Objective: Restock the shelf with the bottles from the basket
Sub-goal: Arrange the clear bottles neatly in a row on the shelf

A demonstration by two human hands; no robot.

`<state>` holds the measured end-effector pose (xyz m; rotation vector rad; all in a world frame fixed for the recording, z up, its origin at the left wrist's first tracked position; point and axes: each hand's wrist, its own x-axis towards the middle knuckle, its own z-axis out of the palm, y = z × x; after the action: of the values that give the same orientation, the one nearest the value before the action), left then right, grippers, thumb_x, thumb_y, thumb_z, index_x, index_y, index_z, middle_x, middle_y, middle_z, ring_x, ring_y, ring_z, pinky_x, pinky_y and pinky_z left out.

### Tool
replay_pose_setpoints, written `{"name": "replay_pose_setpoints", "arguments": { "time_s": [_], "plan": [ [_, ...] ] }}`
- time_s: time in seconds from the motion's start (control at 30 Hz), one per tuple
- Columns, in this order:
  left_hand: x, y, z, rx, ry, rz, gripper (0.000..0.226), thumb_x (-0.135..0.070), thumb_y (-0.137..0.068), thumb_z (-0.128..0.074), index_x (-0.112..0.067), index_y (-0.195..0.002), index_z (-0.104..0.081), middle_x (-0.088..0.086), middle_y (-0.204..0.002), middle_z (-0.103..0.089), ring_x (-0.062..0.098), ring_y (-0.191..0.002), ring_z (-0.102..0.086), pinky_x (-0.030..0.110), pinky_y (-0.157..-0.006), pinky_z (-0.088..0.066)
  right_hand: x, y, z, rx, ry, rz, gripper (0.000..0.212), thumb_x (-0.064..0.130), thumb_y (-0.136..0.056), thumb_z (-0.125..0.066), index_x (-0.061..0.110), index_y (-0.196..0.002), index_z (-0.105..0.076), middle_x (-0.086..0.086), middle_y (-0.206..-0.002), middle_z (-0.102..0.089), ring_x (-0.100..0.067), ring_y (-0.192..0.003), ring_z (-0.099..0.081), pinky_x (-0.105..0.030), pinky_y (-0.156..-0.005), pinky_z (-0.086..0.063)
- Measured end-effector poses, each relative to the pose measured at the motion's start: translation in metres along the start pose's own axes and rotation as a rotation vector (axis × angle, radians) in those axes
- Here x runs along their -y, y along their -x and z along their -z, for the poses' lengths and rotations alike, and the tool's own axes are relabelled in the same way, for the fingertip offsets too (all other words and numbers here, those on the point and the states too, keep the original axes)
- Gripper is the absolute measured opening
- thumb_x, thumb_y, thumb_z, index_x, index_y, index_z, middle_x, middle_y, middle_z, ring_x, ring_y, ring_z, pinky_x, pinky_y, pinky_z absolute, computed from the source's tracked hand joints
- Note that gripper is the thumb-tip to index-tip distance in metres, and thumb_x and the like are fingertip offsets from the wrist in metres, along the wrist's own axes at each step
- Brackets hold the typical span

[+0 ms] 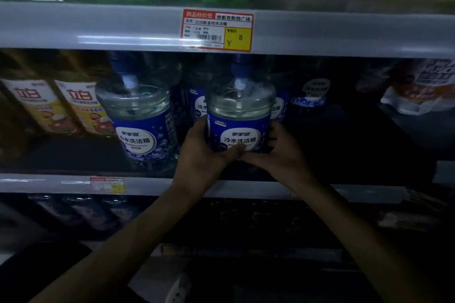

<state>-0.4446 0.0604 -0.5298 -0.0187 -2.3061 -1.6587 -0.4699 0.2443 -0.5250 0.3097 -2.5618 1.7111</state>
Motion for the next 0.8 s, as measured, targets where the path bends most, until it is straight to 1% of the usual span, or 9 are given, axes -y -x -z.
{"name": "replay_pose_setpoints", "arguments": {
  "time_s": [0.07, 0.23, 0.3, 0.37, 0.43, 0.53, 0.6, 0.7, 0.8],
  "plan": [
    [-0.002, -0.002, 0.001, 0.020, 0.035, 0.005, 0.073, -0.019, -0.072, -0.095, -0.018, -0.134, -0.058, -0.010, -0.119, -0.071, -0.006, -0.102, -0.069, 0.010, -0.079, -0.055, -0.001, -0.002, 0.000, -0.001, 0.008, 0.008, 0.079, 0.025, -0.065, -0.095, 0.031, -0.130, -0.051, 0.028, -0.106, -0.058, 0.027, -0.087, -0.055, 0.000, -0.066, -0.045],
    [-0.007, -0.004, 0.004, 0.030, 0.038, -0.031, 0.078, -0.017, -0.068, -0.097, -0.015, -0.135, -0.058, -0.010, -0.119, -0.073, -0.005, -0.103, -0.069, 0.010, -0.079, -0.054, 0.000, 0.000, 0.003, -0.035, 0.058, 0.053, 0.078, 0.032, -0.063, -0.095, 0.030, -0.129, -0.053, 0.030, -0.104, -0.058, 0.027, -0.088, -0.055, -0.001, -0.067, -0.046],
    [-0.009, -0.001, 0.001, 0.025, 0.019, -0.053, 0.078, -0.020, -0.068, -0.097, -0.017, -0.135, -0.058, -0.014, -0.118, -0.072, -0.006, -0.104, -0.069, 0.012, -0.081, -0.056, 0.000, 0.004, 0.006, -0.039, 0.100, 0.075, 0.079, 0.034, -0.066, -0.093, 0.027, -0.133, -0.052, 0.030, -0.107, -0.060, 0.024, -0.090, -0.057, -0.003, -0.070, -0.047],
    [-0.011, 0.004, -0.006, 0.026, 0.005, -0.077, 0.080, -0.025, -0.067, -0.098, -0.021, -0.136, -0.058, -0.015, -0.121, -0.072, -0.004, -0.107, -0.068, 0.020, -0.087, -0.059, -0.004, 0.009, 0.013, -0.064, 0.131, 0.082, 0.083, 0.037, -0.066, -0.093, 0.025, -0.137, -0.051, 0.020, -0.115, -0.064, 0.014, -0.095, -0.061, -0.012, -0.077, -0.052],
    [-0.015, 0.010, -0.015, 0.036, -0.007, -0.103, 0.081, -0.030, -0.065, -0.098, -0.026, -0.135, -0.057, -0.016, -0.124, -0.071, -0.003, -0.111, -0.067, 0.023, -0.090, -0.059, -0.009, 0.017, 0.023, -0.106, 0.156, 0.084, 0.086, 0.040, -0.064, -0.093, 0.022, -0.136, -0.051, 0.013, -0.119, -0.065, 0.006, -0.097, -0.062, -0.019, -0.079, -0.055],
    [-0.023, 0.017, -0.032, 0.038, -0.034, -0.173, 0.081, -0.032, -0.064, -0.099, -0.035, -0.131, -0.052, -0.019, -0.126, -0.067, -0.007, -0.114, -0.063, 0.020, -0.093, -0.057, -0.018, 0.031, 0.038, -0.168, 0.152, 0.101, 0.086, 0.044, -0.065, -0.092, 0.022, -0.136, -0.049, 0.017, -0.119, -0.064, 0.005, -0.102, -0.062, -0.020, -0.084, -0.055],
    [-0.027, 0.019, -0.049, 0.045, -0.039, -0.213, 0.083, -0.032, -0.067, -0.099, -0.032, -0.134, -0.049, -0.015, -0.132, -0.064, -0.002, -0.120, -0.061, 0.026, -0.098, -0.057, -0.023, 0.039, 0.051, -0.222, 0.153, 0.116, 0.086, 0.046, -0.067, -0.091, 0.023, -0.139, -0.049, 0.024, -0.118, -0.062, 0.008, -0.106, -0.061, -0.015, -0.086, -0.053],
    [-0.030, 0.020, -0.077, 0.048, -0.014, -0.229, 0.088, -0.036, -0.066, -0.099, -0.026, -0.139, -0.051, -0.009, -0.134, -0.063, 0.006, -0.122, -0.062, 0.037, -0.098, -0.058, -0.033, 0.048, 0.072, -0.302, 0.163, 0.129, 0.080, 0.037, -0.072, -0.091, 0.020, -0.140, -0.053, 0.027, -0.117, -0.064, 0.008, -0.107, -0.063, -0.015, -0.087, -0.053],
    [-0.035, 0.018, -0.105, 0.056, 0.001, -0.245, 0.090, -0.037, -0.064, -0.100, -0.027, -0.139, -0.051, -0.009, -0.134, -0.064, 0.006, -0.121, -0.062, 0.032, -0.098, -0.057, -0.047, 0.051, 0.094, -0.369, 0.155, 0.122, 0.068, 0.027, -0.076, -0.089, 0.011, -0.135, -0.060, 0.024, -0.110, -0.069, 0.005, -0.104, -0.066, -0.025, -0.088, -0.057]
  ]
}}
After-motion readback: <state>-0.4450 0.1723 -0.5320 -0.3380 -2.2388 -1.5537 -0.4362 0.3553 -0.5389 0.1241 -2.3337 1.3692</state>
